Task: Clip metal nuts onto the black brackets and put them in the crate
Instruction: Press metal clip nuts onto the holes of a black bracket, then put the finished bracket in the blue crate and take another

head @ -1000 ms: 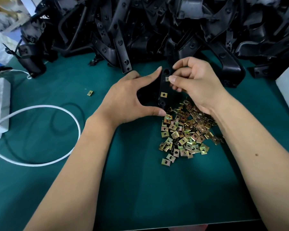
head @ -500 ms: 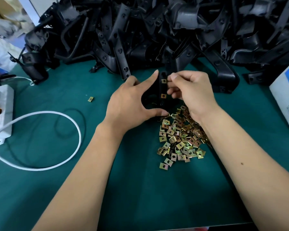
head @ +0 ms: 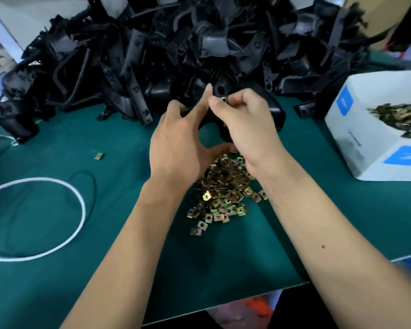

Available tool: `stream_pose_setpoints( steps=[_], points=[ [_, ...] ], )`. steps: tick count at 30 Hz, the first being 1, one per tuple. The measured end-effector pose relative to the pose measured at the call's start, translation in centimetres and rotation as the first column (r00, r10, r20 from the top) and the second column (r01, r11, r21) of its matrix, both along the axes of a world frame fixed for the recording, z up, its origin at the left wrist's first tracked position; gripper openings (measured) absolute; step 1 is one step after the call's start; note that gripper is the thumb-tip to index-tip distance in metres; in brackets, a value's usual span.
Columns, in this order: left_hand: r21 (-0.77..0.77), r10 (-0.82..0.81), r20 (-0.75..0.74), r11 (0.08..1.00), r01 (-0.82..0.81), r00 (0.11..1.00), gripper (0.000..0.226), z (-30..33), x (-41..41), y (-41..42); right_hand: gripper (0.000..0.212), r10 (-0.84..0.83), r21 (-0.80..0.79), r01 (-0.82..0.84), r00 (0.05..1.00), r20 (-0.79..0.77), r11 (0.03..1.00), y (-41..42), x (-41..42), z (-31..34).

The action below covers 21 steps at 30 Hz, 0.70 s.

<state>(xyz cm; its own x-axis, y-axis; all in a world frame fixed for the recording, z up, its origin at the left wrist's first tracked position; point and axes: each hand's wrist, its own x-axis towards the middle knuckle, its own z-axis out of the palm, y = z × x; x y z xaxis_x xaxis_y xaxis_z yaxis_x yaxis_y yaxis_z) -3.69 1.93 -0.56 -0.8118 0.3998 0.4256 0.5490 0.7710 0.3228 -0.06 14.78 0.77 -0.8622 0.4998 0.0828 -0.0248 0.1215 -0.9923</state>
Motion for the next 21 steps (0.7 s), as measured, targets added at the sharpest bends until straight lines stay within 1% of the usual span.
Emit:
stream_pose_setpoints(
  steps=[2,4,7,8,11,12,14,15,17,20,21],
  points=[
    [0.023,-0.052,-0.034,0.998,0.052,0.998,0.097,0.9,1.7,2.8,0.029,-0.073,0.026,0.074,0.997,-0.009,0.997,1.6,2.0,1.0],
    [0.037,-0.106,-0.05,0.993,0.108,0.993,0.099,2.0,3.6,6.1,0.026,-0.164,0.031,0.165,0.985,-0.048,0.986,4.0,4.6,2.1],
    [0.068,-0.278,0.001,0.958,0.278,0.96,0.101,3.7,7.3,11.5,0.02,-0.307,-0.01,0.309,0.942,-0.133,0.951,8.9,10.0,3.3],
    [0.072,-0.355,0.013,0.933,0.353,0.935,0.101,4.1,8.9,13.6,0.018,-0.352,-0.036,0.352,0.92,-0.173,0.935,10.8,12.4,3.4],
    [0.105,-0.545,0.011,0.834,0.541,0.838,0.095,4.9,14.0,19.1,0.03,-0.463,-0.086,0.457,0.848,-0.257,0.885,15.5,19.6,3.0],
    [0.102,-0.588,-0.02,0.803,0.587,0.809,0.089,5.0,15.9,20.9,0.031,-0.495,-0.13,0.479,0.822,-0.28,0.868,16.8,22.1,2.7],
    [0.066,-0.653,-0.095,0.749,0.659,0.751,0.075,4.7,20.3,24.5,0.025,-0.571,-0.261,0.509,0.762,-0.305,0.82,19.4,27.0,1.4],
    [0.032,-0.68,-0.115,0.726,0.687,0.724,0.068,4.3,22.3,26.2,0.024,-0.618,-0.331,0.529,0.729,-0.293,0.781,20.6,28.9,0.4],
    [-0.07,-0.742,-0.098,0.67,0.739,0.663,0.056,2.5,26.1,29.4,0.024,-0.726,-0.428,0.605,0.654,-0.214,0.671,23.0,32.6,-2.4],
    [-0.237,-0.81,0.045,0.559,0.794,0.584,0.047,-2.4,29.7,32.0,0.024,-0.821,-0.484,0.724,0.57,0.019,0.492,25.4,36.6,-8.7],
    [-0.287,-0.821,0.09,0.521,0.804,0.564,0.044,-4.3,30.5,32.4,0.022,-0.848,-0.484,0.776,0.516,0.12,0.404,26.0,37.9,-11.1]
  ],
)
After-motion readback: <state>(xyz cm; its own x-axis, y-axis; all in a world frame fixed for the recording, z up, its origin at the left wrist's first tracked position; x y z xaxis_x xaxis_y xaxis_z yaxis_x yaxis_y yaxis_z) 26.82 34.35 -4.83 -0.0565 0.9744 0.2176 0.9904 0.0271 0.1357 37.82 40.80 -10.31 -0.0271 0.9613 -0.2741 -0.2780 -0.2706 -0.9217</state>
